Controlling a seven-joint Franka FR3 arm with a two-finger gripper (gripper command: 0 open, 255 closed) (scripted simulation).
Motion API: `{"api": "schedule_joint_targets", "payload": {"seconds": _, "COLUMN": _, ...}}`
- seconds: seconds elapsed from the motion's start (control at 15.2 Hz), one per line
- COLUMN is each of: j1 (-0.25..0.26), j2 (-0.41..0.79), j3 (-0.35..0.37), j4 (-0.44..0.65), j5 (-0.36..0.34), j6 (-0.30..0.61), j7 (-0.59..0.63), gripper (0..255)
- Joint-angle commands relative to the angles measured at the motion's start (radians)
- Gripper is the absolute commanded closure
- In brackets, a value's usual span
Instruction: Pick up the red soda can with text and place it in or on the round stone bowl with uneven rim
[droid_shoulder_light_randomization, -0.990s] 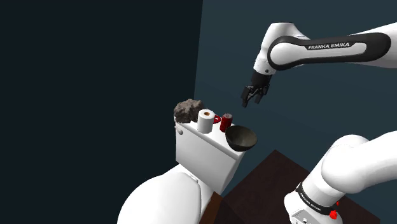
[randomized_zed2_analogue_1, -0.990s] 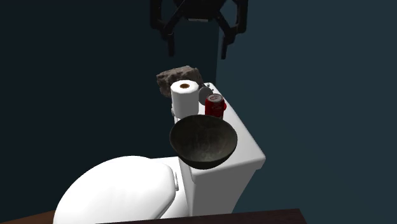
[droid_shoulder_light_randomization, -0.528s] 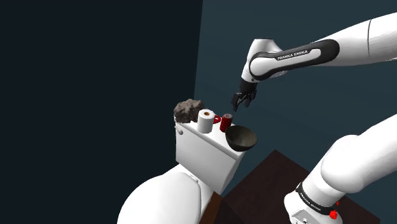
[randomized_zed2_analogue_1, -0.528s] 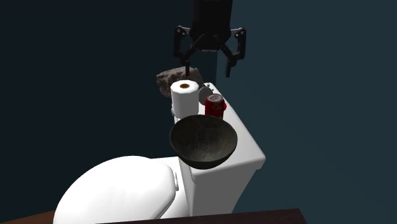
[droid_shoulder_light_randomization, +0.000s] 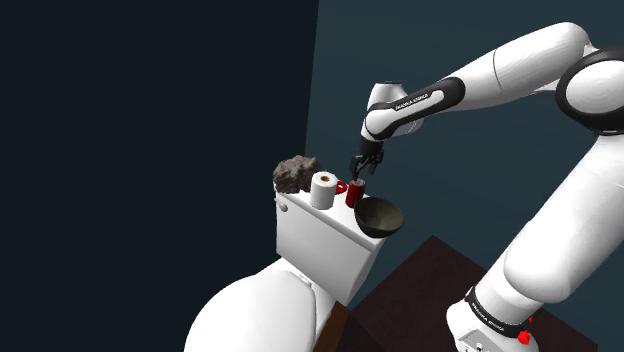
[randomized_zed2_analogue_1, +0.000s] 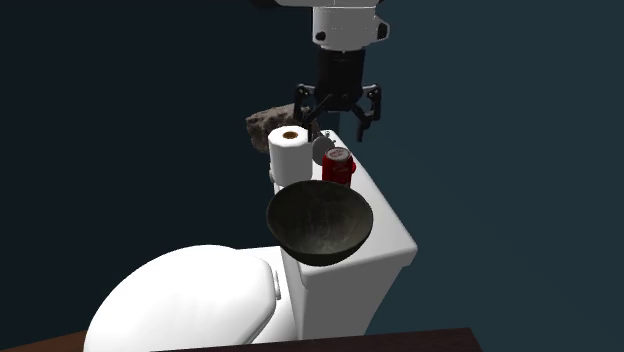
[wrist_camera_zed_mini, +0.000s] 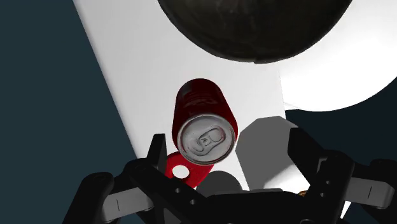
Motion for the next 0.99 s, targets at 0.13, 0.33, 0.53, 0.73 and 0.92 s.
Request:
{"api": "schedule_joint_targets", "payload": {"seconds": 0.13, "j1": -0.010, "j2": 0.121, "j3": -0.008, "j4": 0.069, "j5": 0.008, "j6": 0.046, "j7": -0.036, "gripper": 0}}
{"api": "schedule_joint_targets", "payload": {"seconds": 0.33, "j1": -0.011, "j2": 0.147, "j3": -0.007, "j4": 0.057, "j5": 0.013, "j6": 0.084, "j7": -0.038, "gripper": 0}}
{"api": "schedule_joint_targets", "payload": {"seconds": 0.53, "j1": -0.011, "j2": 0.175, "j3": -0.006, "j4": 0.047, "j5": 0.018, "j6": 0.121, "j7": -0.042, "gripper": 0}}
{"api": "schedule_joint_targets", "payload": {"seconds": 0.73, "j1": -0.012, "j2": 0.190, "j3": -0.005, "j4": 0.043, "j5": 0.020, "j6": 0.141, "j7": -0.044, "gripper": 0}}
{"api": "schedule_joint_targets", "payload": {"seconds": 0.92, "j1": -0.012, "j2": 0.190, "j3": -0.005, "j4": 0.043, "j5": 0.020, "j6": 0.141, "j7": -0.044, "gripper": 0}}
